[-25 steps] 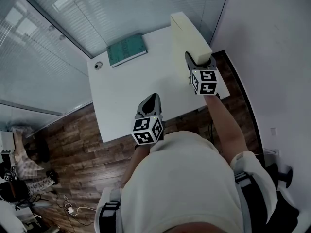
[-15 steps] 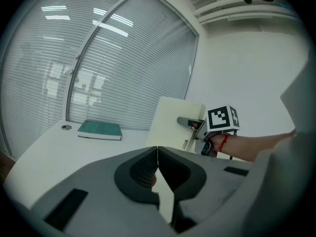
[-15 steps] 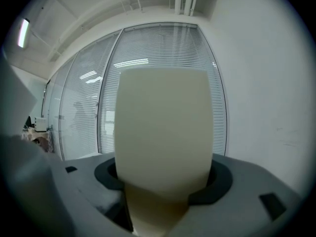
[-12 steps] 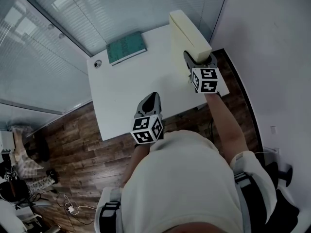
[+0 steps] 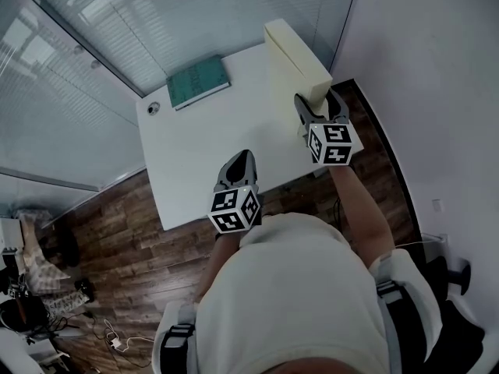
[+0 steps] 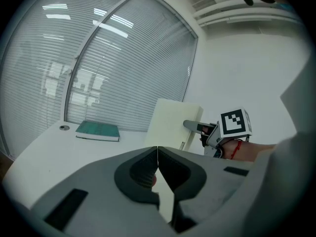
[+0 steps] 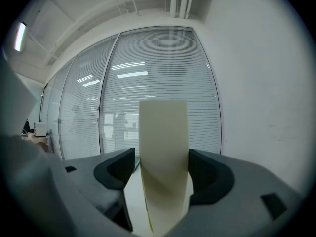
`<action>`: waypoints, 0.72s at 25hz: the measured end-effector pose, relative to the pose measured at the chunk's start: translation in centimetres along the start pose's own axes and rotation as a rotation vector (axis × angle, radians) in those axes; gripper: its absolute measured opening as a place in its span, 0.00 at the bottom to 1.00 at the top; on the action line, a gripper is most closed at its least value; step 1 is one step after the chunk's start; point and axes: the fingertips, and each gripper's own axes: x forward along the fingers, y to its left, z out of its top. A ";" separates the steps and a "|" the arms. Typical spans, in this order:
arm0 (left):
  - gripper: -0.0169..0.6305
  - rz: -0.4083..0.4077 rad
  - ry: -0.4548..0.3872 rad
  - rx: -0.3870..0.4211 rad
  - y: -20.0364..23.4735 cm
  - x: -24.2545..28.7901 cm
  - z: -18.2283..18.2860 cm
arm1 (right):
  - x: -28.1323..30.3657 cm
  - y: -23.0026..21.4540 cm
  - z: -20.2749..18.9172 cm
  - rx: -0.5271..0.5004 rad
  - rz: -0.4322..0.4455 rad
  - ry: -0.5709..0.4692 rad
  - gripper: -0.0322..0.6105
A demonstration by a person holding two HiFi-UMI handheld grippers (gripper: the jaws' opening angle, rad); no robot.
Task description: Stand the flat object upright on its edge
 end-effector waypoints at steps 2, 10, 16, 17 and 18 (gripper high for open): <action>0.06 -0.002 -0.005 -0.001 0.0 0.0 0.2 | -0.9 0.2 0.2 0.005 -0.003 -0.005 0.56; 0.06 -0.036 -0.013 0.012 -0.6 0.0 0.7 | -4.0 0.9 0.3 0.035 0.000 -0.007 0.56; 0.06 -0.059 -0.014 0.024 -1.6 0.2 0.8 | -6.1 2.0 0.0 0.054 0.033 0.010 0.56; 0.06 -0.060 -0.013 0.024 -1.6 0.2 0.8 | -6.5 2.3 -0.1 0.053 0.035 0.008 0.55; 0.06 -0.061 -0.013 0.024 -1.7 0.2 0.9 | -6.9 2.6 -0.1 0.052 0.037 0.004 0.55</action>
